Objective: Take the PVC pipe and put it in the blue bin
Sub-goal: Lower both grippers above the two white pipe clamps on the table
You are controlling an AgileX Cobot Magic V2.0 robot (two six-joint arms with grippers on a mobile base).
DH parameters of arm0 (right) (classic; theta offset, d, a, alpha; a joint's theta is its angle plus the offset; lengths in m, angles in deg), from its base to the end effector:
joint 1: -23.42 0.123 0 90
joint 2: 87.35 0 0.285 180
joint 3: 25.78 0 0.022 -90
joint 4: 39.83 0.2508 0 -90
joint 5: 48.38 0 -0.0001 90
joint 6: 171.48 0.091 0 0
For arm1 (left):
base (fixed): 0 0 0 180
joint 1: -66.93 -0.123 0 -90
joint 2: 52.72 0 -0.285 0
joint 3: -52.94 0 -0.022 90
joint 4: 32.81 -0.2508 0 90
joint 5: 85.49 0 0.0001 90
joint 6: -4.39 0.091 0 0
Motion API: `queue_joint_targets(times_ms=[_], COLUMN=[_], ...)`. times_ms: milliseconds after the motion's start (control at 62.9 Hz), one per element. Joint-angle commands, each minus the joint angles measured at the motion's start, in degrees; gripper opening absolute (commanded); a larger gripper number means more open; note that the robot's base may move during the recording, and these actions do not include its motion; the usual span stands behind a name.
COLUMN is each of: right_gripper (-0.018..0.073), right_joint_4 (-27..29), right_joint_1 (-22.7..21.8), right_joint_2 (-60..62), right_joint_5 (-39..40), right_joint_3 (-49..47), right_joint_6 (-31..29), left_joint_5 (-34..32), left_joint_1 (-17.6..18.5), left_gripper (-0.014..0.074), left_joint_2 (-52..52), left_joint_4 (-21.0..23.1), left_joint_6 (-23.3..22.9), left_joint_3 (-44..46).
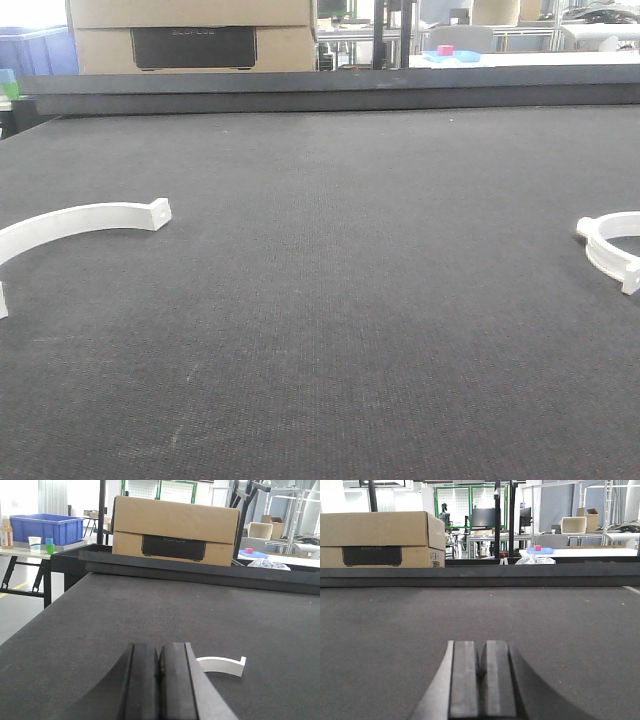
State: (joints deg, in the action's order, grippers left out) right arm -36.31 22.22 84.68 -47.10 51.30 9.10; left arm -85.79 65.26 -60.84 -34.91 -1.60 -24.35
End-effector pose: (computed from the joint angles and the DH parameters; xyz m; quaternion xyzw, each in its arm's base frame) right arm 0.0562 -0.0013 0.2158 0.0314 0.6669 0.0184 0.7442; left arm 0.0567 0.0016 0.2129 -0.0327 0.6755 -0.0143 0.7365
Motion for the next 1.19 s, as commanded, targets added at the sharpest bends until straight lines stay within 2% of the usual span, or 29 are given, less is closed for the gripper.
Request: queue_joint_targets(times_ms=[0, 859, 1034, 1177], right_gripper=[-0.0168, -0.0168, -0.0168, -0.0168], right_joint_4=[0.10, 0.10, -0.76, -0.76], right_joint_1=[-0.37, -0.37, -0.37, -0.37], right_joint_2=[0.19, 0.19, 0.19, 0.19], right_joint_5=[1.31, 1.73, 2.19, 8.50], right_joint_3=[0.13, 0.13, 0.13, 0.13], right_joint_6=[-0.16, -0.16, -0.58, -0.58], left_joint_5=[-1.04, -1.16, -5.24, -6.52], left_joint_1=[0.39, 0.37, 0.37, 0.37], left_gripper=[-0.0111, -0.0111, -0.0111, -0.0111], left_joint_2=[0.33, 0.33, 0.33, 0.33], left_joint_4=[0.24, 0.24, 0.24, -0.78], left_joint_6=[-0.03, -0.03, -0.03, -0.03], left_joint_3=[0.08, 0.08, 0.08, 1.35])
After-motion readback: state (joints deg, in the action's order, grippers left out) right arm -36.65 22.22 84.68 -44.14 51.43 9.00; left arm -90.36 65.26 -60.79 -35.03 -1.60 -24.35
